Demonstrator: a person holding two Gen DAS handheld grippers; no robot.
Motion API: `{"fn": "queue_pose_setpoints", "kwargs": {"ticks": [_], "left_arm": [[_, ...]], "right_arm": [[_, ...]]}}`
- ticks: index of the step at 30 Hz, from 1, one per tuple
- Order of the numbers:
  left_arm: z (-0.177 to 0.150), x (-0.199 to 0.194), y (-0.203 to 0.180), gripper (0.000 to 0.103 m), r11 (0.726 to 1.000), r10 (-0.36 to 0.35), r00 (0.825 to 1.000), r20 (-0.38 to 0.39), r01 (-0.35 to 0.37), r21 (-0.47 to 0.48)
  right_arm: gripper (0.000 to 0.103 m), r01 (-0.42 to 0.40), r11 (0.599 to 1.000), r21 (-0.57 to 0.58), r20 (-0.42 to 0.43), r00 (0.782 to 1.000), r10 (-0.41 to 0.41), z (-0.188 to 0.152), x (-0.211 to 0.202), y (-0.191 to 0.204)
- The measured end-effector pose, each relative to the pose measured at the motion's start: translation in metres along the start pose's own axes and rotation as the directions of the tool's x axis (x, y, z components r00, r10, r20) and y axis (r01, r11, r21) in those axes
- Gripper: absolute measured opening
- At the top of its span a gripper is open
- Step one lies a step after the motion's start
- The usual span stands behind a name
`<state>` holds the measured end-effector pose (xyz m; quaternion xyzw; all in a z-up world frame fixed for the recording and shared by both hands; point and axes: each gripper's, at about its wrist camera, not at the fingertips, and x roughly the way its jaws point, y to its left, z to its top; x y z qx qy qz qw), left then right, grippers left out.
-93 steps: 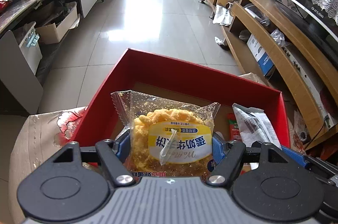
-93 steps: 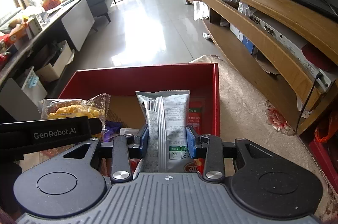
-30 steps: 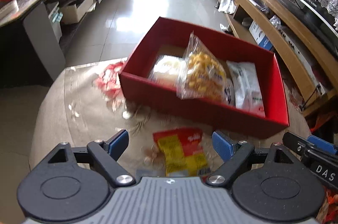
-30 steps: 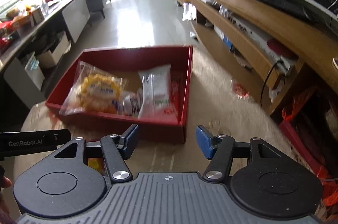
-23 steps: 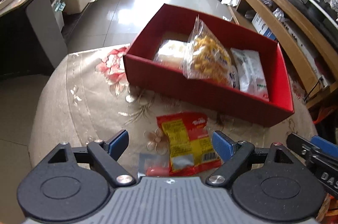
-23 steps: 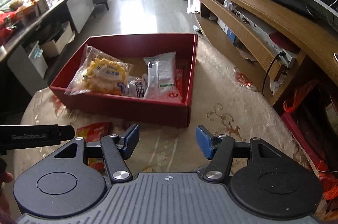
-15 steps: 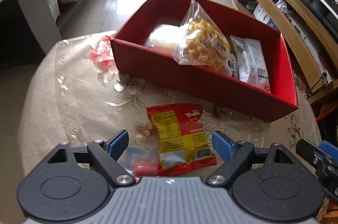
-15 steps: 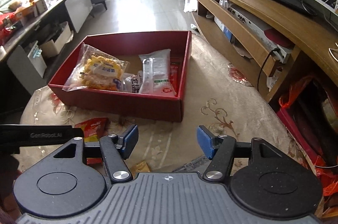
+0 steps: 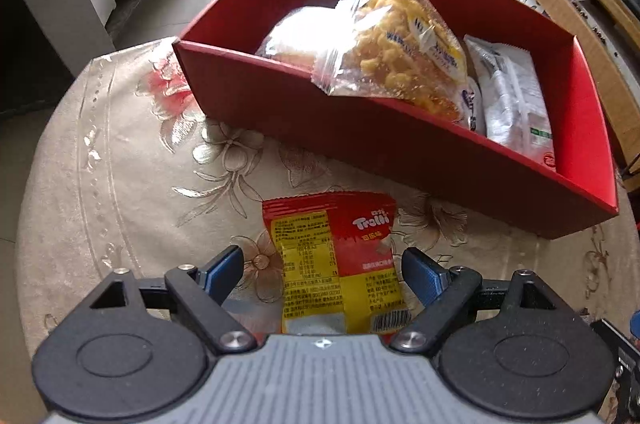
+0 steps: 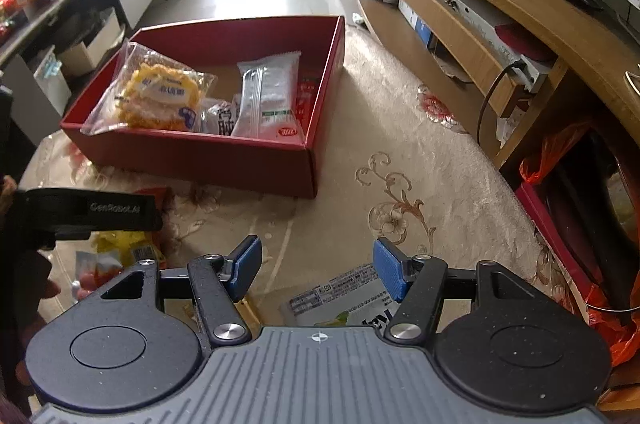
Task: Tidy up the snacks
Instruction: 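Grasp the red-yellow Trolli packet with the left tool while the right tool grasps the gold packet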
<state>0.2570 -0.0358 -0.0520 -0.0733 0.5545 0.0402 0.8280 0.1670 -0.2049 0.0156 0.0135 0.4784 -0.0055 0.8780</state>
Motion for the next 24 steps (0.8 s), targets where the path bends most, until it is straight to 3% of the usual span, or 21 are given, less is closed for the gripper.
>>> {"fn": "queue_pose_setpoints", "kwargs": {"ticks": [5, 10, 17, 24], "left_arm": [[-0.003, 0.004, -0.005, 0.078, 1.0, 0.016, 1.0, -0.011, -0.015, 0.025], [-0.008, -0.006, -0.004, 0.054, 0.999, -0.012, 1.0, -0.008, 0.012, 0.05], [-0.023, -0.029, 0.014, 0.053, 0.995, -0.045, 0.999, -0.002, 0.045, 0.088], [-0.035, -0.05, 0.035, 0.052, 0.991, -0.085, 0.996, 0.005, 0.084, 0.107]], "right_arm": [[0.069, 0.0, 1.0, -0.018, -0.014, 1.0, 0.0, -0.001, 0.002, 0.002], [0.069, -0.015, 0.999, -0.041, -0.019, 1.0, 0.014, -0.001, 0.003, 0.006], [0.069, -0.034, 0.995, -0.096, -0.048, 0.998, 0.029, -0.006, 0.007, 0.019], [0.069, -0.074, 0.985, -0.153, -0.132, 0.99, 0.053, -0.017, 0.025, 0.035]]}}
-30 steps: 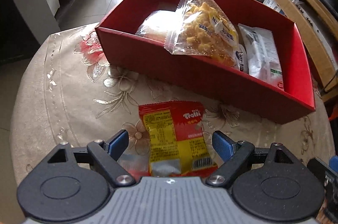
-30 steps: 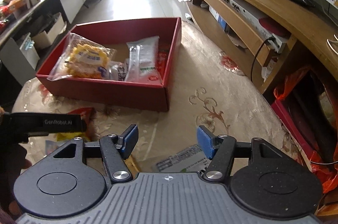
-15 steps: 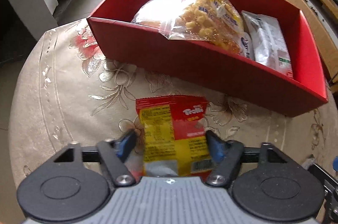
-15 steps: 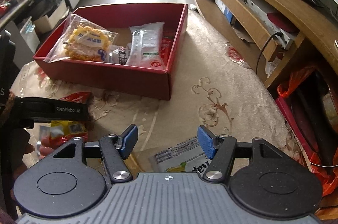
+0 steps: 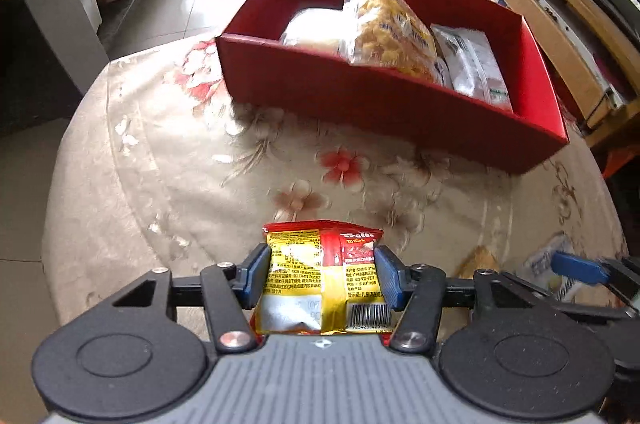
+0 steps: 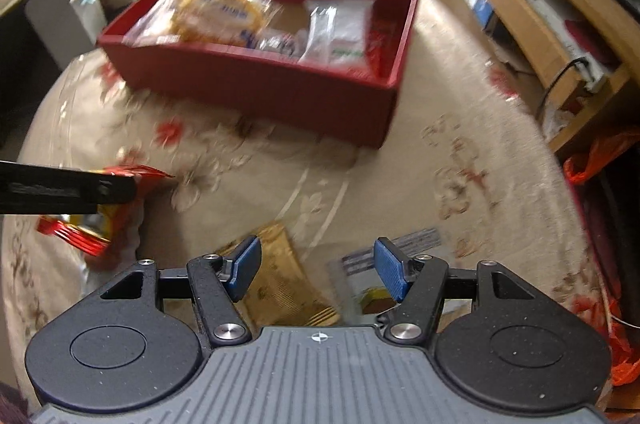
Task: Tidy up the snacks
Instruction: 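Grasp the red-yellow Trolli packet with the left tool while the right tool grasps the gold packet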
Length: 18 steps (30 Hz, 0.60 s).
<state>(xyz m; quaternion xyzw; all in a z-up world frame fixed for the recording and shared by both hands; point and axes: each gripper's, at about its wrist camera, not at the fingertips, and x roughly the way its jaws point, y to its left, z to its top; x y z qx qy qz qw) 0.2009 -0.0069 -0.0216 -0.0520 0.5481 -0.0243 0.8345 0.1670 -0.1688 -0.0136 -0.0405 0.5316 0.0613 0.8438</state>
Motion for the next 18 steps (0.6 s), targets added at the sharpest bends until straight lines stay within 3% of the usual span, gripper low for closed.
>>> {"fn": "queue_pose_setpoints", "kwargs": {"ticks": [5, 8, 13, 16, 18], "left_arm": [[-0.014, 0.001, 0.011, 0.052, 0.999, -0.03, 0.999, -0.036, 0.031, 0.015], [-0.017, 0.0, 0.016, 0.052, 0.999, -0.048, 0.998, -0.043, 0.048, 0.007], [-0.014, 0.006, 0.023, 0.058, 0.998, -0.068, 0.996, -0.061, 0.067, -0.02], [-0.012, 0.012, 0.022, 0.067, 0.999, -0.049, 0.997, -0.065, 0.047, -0.027], [-0.013, 0.017, 0.02, 0.067, 0.999, -0.04, 0.996, -0.077, 0.038, -0.021]], "right_arm": [[0.07, -0.003, 0.998, -0.071, -0.035, 0.999, 0.001, -0.002, 0.012, 0.02], [0.07, -0.05, 0.995, -0.092, -0.055, 0.997, 0.045, -0.001, 0.015, 0.029], [0.069, -0.023, 0.992, -0.121, -0.087, 0.996, 0.012, -0.001, 0.028, 0.035], [0.064, -0.019, 0.991, -0.136, -0.078, 0.997, 0.008, -0.003, 0.027, 0.039], [0.054, -0.025, 0.989, -0.148, -0.075, 0.997, 0.014, -0.006, 0.024, 0.041]]}}
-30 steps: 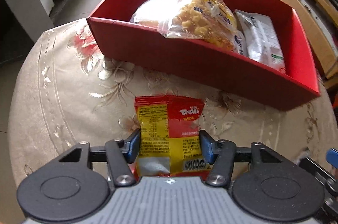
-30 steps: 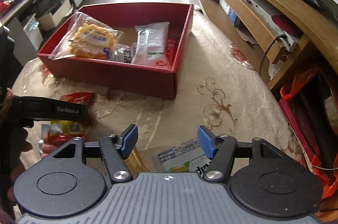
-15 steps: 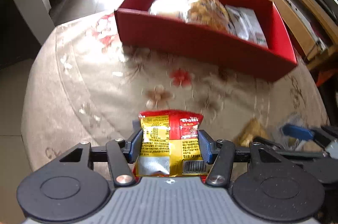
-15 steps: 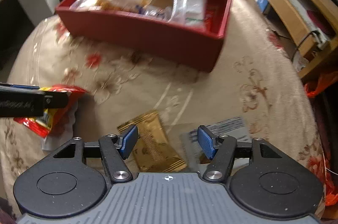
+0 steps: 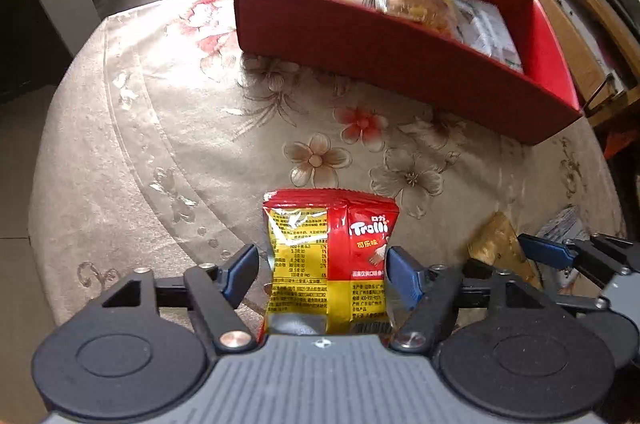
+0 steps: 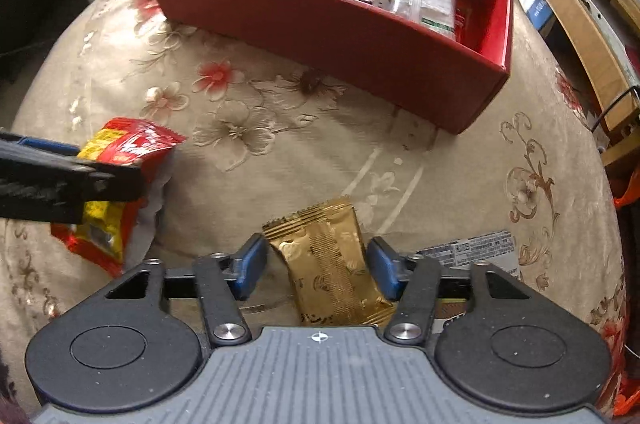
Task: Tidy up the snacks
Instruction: 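Grasp the red-yellow Trolli packet with the left tool while the right tool grasps the gold packet, then lift the Trolli packet and gold packet off the table with both tools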
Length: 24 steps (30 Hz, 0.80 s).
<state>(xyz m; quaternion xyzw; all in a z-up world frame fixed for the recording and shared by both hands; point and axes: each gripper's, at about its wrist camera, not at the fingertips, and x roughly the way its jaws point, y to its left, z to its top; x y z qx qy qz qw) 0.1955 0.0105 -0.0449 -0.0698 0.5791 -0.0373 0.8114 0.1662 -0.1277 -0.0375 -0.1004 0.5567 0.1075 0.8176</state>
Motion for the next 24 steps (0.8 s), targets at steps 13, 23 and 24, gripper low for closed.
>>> {"fn": "queue_pose_setpoints", "kwargs": {"ticks": [13, 23, 24], "left_arm": [[-0.028, -0.018, -0.001, 0.051, 1.0, 0.005, 1.0, 0.025, -0.006, 0.031], [-0.071, -0.042, 0.005, 0.048, 0.998, -0.047, 0.998, 0.031, 0.046, 0.039], [-0.072, -0.04, 0.005, 0.048, 0.999, -0.035, 0.999, 0.029, 0.034, 0.04]], "right_arm": [[0.047, -0.008, 1.0, 0.03, 0.039, 0.999, 0.007, -0.024, -0.031, 0.012], [0.047, 0.007, 1.0, 0.029, 0.023, 1.0, -0.008, -0.041, -0.033, 0.018], [0.048, 0.009, 1.0, 0.025, 0.019, 1.0, -0.01, -0.041, -0.031, 0.019]]}}
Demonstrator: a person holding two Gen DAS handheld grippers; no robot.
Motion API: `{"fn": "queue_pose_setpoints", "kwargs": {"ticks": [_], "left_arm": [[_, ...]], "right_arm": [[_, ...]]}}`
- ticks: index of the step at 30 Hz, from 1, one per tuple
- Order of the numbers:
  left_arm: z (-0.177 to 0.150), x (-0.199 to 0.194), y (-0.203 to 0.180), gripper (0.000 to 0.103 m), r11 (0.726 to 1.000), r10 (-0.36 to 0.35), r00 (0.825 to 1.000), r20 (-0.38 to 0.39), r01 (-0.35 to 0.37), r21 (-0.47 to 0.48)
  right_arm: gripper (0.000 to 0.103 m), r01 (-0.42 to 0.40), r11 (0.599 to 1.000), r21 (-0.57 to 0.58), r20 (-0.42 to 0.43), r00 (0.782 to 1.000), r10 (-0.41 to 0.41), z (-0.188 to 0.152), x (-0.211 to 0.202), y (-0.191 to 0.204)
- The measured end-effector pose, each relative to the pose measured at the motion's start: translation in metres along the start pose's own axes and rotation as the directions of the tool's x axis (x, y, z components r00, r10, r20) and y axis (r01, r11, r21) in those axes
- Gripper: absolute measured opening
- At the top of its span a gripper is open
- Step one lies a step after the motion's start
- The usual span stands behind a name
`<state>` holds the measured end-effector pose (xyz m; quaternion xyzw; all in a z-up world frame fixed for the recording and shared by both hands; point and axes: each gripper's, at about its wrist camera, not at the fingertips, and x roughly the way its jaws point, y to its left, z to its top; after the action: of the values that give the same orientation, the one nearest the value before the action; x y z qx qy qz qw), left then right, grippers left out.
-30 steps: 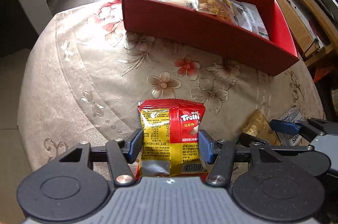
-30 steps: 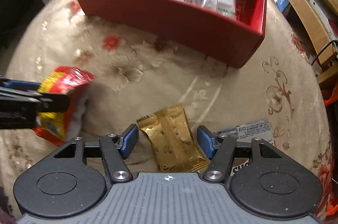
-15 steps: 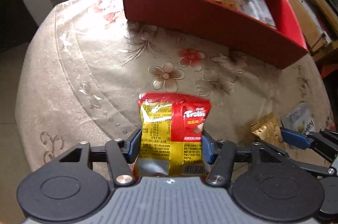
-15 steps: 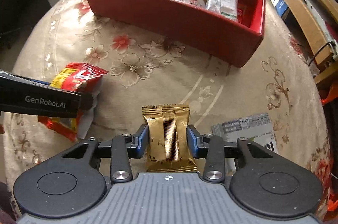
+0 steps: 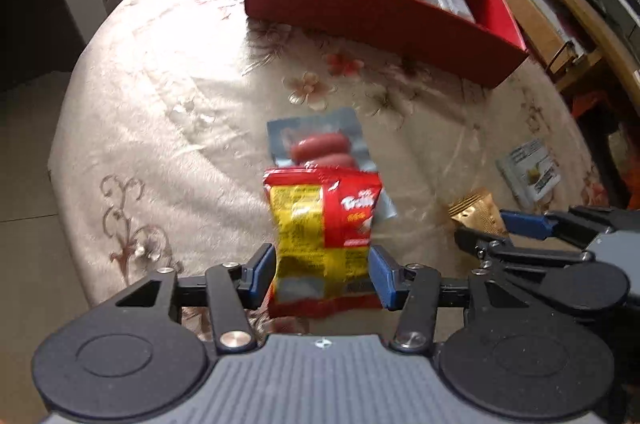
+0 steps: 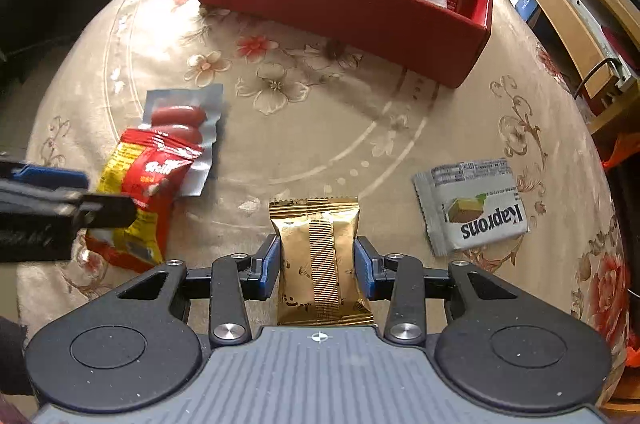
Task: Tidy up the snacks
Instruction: 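Lift the Trolli packet and gold packet off the table with both tools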
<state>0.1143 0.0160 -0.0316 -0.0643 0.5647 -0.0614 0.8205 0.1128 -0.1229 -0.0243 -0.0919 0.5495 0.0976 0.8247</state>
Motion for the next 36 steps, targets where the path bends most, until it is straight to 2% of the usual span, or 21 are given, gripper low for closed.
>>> {"fn": "queue_pose_setpoints", "kwargs": {"ticks": [2, 3, 4, 5, 9, 11, 16, 21, 26, 29, 32, 34, 36], "left_arm": [[0.0, 0.008, 0.0, 0.05, 1.0, 0.017, 1.0, -0.006, -0.017, -0.008], [0.0, 0.011, 0.0, 0.057, 1.0, 0.024, 1.0, -0.006, -0.024, -0.012], [0.0, 0.013, -0.001, 0.069, 0.999, 0.036, 0.999, 0.0, -0.036, -0.021], [-0.001, 0.014, -0.001, 0.072, 0.999, 0.045, 0.999, 0.008, -0.045, -0.03], [0.003, 0.019, -0.005, 0.079, 0.997, 0.047, 0.998, 0.035, -0.045, -0.065], [0.004, 0.021, -0.006, 0.08, 0.996, 0.036, 0.999, 0.034, -0.032, -0.087], [0.005, 0.02, -0.004, 0.08, 0.99, 0.001, 0.999, 0.033, 0.003, -0.144], [0.004, 0.029, 0.003, 0.08, 0.969, -0.018, 1.0, 0.007, 0.019, -0.246], [0.007, 0.032, -0.004, 0.084, 0.949, 0.03, 0.999, 0.023, -0.021, -0.314], [0.006, 0.035, -0.01, 0.081, 0.952, 0.085, 0.996, 0.038, -0.07, -0.297], [0.002, 0.035, -0.018, 0.071, 0.969, 0.128, 0.991, 0.039, -0.117, -0.218], [-0.003, 0.031, -0.018, 0.053, 0.979, 0.145, 0.989, 0.035, -0.138, -0.151], [-0.011, 0.026, -0.017, 0.051, 0.989, 0.133, 0.991, 0.01, -0.132, -0.074]], "right_arm": [[0.048, -0.001, 1.0, -0.004, -0.008, 1.0, 0.001, 0.0, 0.004, 0.001], [0.048, 0.002, 1.0, -0.006, -0.012, 1.0, -0.002, -0.001, 0.006, 0.001], [0.049, 0.006, 1.0, -0.012, -0.017, 1.0, -0.006, -0.001, 0.007, 0.002], [0.051, 0.009, 1.0, -0.014, -0.02, 1.0, -0.009, -0.001, 0.009, 0.002], [0.058, 0.006, 1.0, -0.007, -0.026, 1.0, -0.006, 0.0, 0.012, -0.001], [0.064, 0.003, 1.0, 0.014, -0.028, 1.0, -0.003, 0.002, 0.013, -0.006], [0.064, -0.022, 0.999, 0.033, -0.008, 1.0, 0.022, 0.005, 0.008, -0.015], [0.054, 0.013, 1.0, -0.012, -0.024, 1.0, -0.013, 0.005, 0.017, -0.012], [0.05, 0.01, 1.0, -0.028, -0.022, 1.0, -0.01, 0.005, 0.014, -0.008], [0.049, 0.005, 1.0, -0.018, -0.027, 1.0, -0.005, 0.005, 0.012, -0.01], [0.049, 0.006, 1.0, -0.023, -0.028, 1.0, -0.006, 0.003, 0.011, -0.011], [0.048, 0.001, 0.999, -0.035, -0.028, 1.0, -0.002, 0.0, 0.009, -0.011], [0.048, -0.006, 0.999, -0.044, -0.027, 1.0, 0.005, -0.003, 0.006, -0.011]]}}
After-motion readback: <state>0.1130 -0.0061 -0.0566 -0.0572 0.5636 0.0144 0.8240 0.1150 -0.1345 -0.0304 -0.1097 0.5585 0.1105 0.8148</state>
